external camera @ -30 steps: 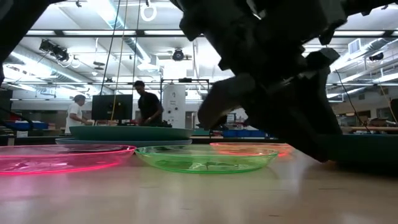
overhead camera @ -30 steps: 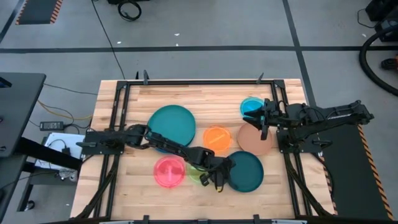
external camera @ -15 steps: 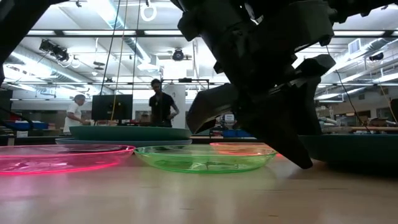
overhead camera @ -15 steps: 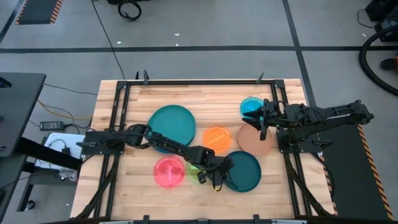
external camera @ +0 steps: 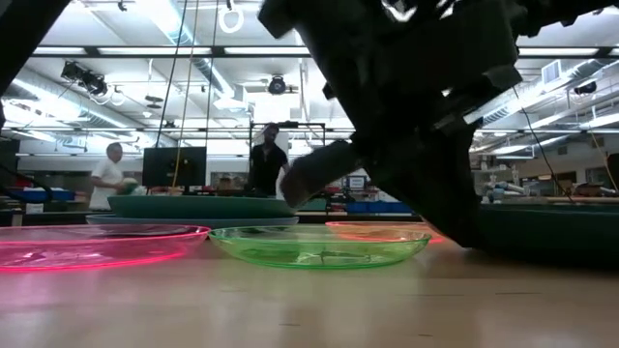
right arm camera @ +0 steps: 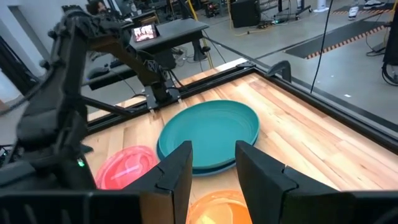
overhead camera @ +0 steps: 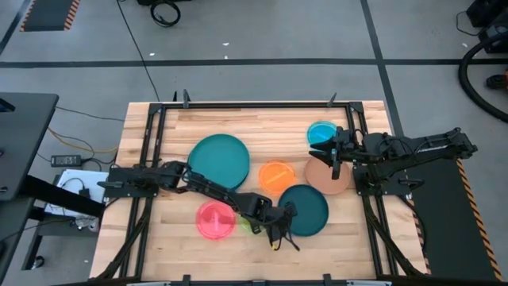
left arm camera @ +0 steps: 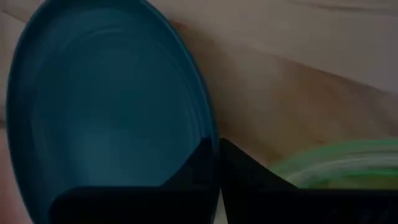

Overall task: Stack plastic plates
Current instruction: Stack the dark blue plate on the green plate

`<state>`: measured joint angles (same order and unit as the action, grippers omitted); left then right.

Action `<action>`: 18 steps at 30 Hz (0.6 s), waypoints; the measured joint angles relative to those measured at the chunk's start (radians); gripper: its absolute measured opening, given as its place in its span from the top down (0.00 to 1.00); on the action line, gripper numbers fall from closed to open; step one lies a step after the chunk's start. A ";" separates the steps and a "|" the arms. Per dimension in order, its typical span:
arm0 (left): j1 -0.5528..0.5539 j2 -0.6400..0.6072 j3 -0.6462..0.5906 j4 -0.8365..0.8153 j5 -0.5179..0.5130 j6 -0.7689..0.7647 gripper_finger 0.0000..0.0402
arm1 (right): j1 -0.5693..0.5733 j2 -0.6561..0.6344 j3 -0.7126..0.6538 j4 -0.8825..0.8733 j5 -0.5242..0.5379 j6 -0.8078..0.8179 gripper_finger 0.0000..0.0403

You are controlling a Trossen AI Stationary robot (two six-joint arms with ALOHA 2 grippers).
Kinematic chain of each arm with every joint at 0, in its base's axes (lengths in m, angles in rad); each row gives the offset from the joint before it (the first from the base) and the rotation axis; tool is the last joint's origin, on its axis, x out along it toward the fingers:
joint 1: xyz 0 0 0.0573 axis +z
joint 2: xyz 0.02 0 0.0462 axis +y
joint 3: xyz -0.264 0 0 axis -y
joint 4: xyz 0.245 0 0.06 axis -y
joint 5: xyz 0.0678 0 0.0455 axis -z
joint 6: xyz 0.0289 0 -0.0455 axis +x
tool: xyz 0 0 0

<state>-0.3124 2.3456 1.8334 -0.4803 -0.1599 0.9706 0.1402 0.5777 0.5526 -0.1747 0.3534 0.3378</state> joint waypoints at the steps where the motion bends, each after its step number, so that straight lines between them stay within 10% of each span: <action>1: -0.003 -0.010 0.000 -0.018 -0.001 -0.016 0.96 | 0.000 0.000 0.000 -0.003 0.000 0.000 0.67; 18: 0.011 -0.174 0.000 -0.345 -0.180 -0.380 0.96 | 0.000 -0.002 0.000 0.088 0.002 -0.116 0.67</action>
<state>-0.3019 2.1713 1.8335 -0.8252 -0.3396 0.5907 0.1399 0.5758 0.5522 -0.0865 0.3550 0.2220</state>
